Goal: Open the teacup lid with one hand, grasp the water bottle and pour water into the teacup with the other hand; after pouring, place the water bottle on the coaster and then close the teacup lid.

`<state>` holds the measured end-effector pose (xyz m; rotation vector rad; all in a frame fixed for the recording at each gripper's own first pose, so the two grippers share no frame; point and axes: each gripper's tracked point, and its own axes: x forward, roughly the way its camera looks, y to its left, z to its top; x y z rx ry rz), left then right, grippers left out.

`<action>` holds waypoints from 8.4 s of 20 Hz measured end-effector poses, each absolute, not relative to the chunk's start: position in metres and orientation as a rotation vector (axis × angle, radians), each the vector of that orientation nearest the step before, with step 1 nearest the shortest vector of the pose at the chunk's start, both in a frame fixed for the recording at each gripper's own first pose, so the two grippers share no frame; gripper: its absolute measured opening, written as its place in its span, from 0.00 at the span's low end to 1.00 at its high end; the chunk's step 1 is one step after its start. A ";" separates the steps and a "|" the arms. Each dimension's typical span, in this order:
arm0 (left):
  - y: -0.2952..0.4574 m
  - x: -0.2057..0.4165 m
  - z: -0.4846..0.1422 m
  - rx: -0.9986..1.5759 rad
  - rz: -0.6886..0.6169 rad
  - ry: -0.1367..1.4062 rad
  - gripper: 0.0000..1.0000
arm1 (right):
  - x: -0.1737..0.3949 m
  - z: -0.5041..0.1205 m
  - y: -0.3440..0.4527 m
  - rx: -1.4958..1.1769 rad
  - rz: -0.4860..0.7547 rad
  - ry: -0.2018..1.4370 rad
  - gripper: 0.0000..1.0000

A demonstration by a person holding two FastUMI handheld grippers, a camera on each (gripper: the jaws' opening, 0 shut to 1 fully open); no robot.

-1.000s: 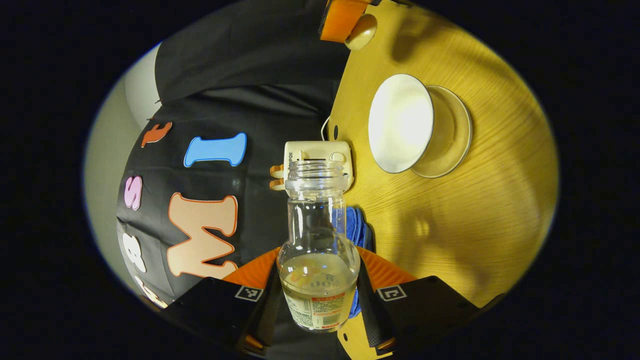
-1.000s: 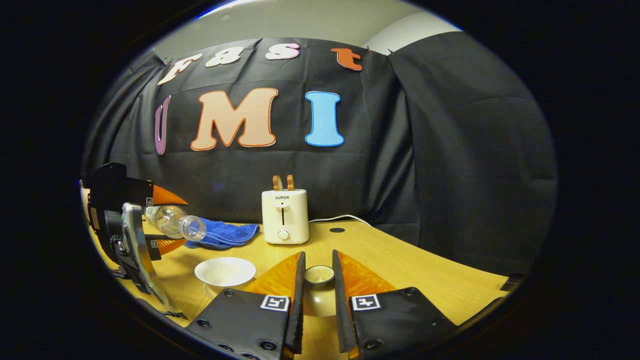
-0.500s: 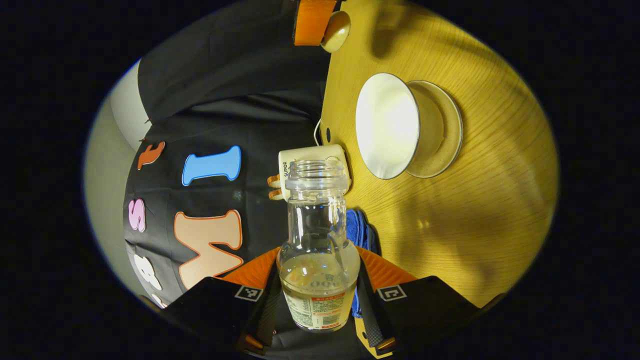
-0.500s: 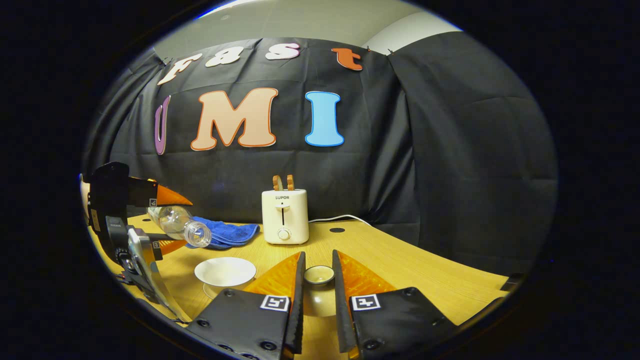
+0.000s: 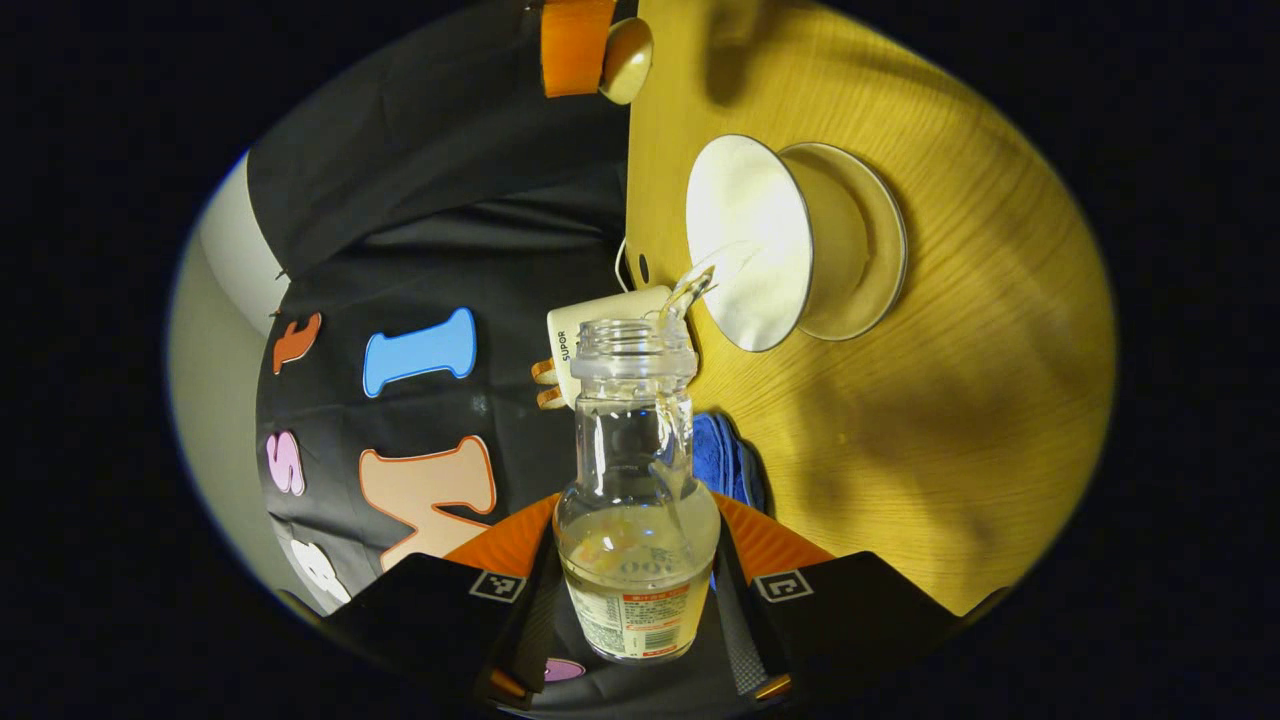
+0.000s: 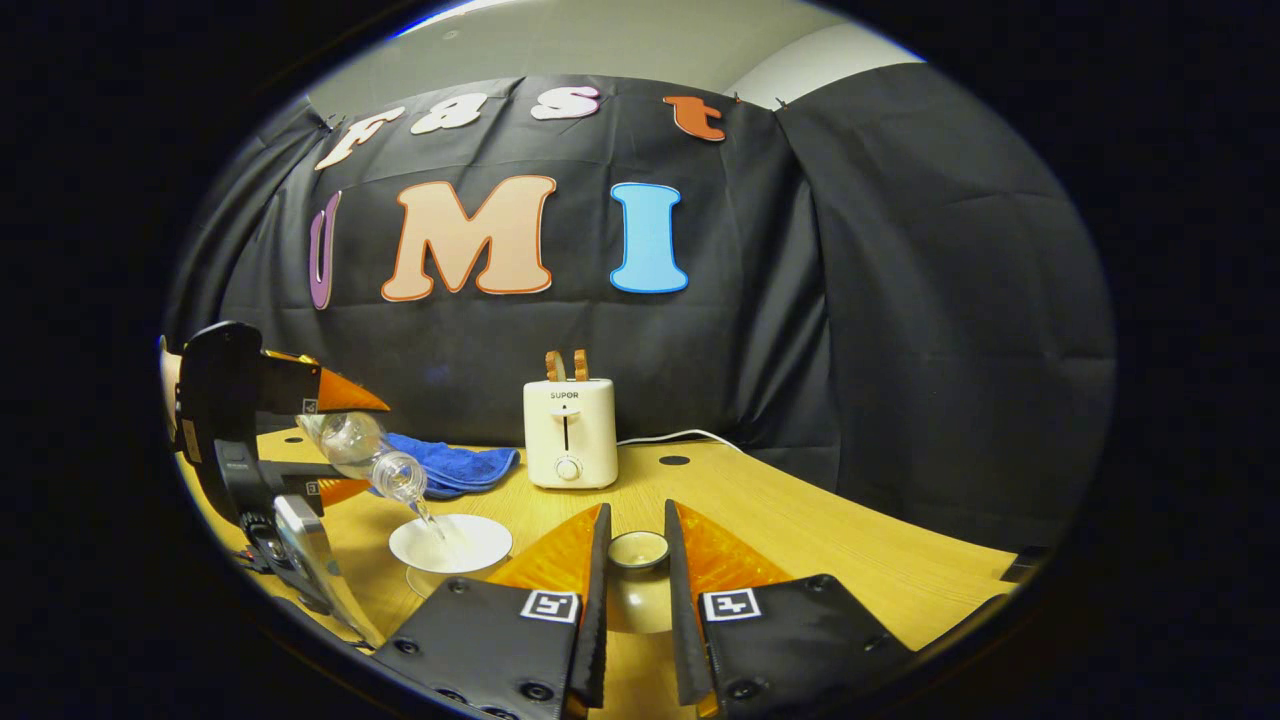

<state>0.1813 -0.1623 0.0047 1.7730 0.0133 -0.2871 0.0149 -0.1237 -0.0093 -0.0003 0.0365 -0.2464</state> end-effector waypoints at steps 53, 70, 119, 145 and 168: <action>-0.153 0.179 -0.002 1.481 -0.310 0.033 0.67 | 0.015 -0.009 -0.124 -0.001 -0.252 0.036 0.31; -0.012 0.166 0.027 0.531 -0.012 -0.010 0.66 | 0.015 -0.009 -0.127 -0.003 -0.266 0.034 0.31; 0.058 0.137 0.003 0.024 0.124 0.000 0.96 | 0.068 -0.017 -0.002 0.021 0.149 0.056 0.31; 0.058 0.113 0.000 -0.005 0.148 0.009 0.95 | 0.086 -0.032 0.007 0.018 0.150 0.160 0.48; 0.105 0.073 0.000 0.001 0.476 0.020 0.96 | 0.035 -0.008 -0.162 -0.023 -0.576 0.017 0.87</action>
